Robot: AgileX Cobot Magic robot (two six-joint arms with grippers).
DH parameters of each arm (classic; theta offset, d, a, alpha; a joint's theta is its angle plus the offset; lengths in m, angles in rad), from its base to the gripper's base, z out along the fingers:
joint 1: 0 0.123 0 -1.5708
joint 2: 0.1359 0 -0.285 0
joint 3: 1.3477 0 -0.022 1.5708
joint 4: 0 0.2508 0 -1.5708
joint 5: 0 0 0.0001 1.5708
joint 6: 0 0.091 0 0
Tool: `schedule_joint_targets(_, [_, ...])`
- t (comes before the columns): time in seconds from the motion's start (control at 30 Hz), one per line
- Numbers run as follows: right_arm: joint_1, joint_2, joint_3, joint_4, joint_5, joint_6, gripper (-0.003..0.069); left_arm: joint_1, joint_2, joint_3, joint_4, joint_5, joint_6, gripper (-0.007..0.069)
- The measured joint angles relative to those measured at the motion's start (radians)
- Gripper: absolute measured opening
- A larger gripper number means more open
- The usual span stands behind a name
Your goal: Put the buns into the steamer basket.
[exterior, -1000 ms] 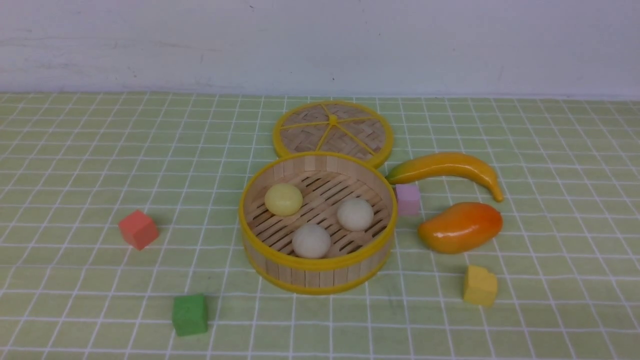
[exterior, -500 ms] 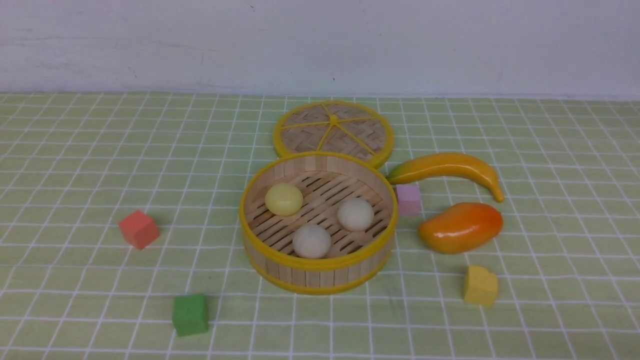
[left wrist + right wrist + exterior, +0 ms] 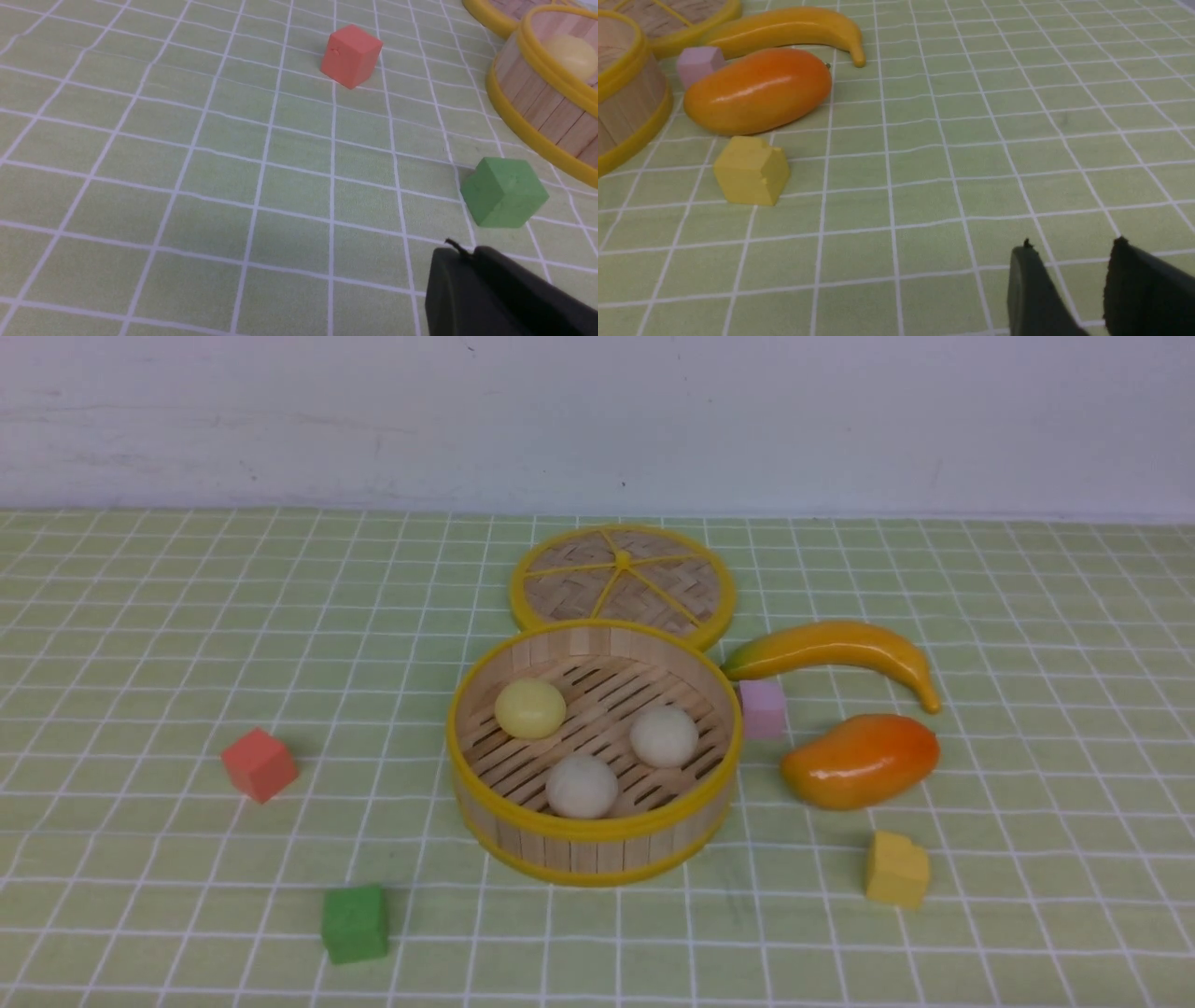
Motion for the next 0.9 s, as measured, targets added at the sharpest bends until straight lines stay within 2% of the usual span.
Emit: schedule_joint_targets(0.9, [-0.001, 0.0, -0.001, 0.001, 0.003, 0.0, 0.0239, 0.0, 0.0, 0.001, 0.004, 0.0, 0.0, 0.0056])
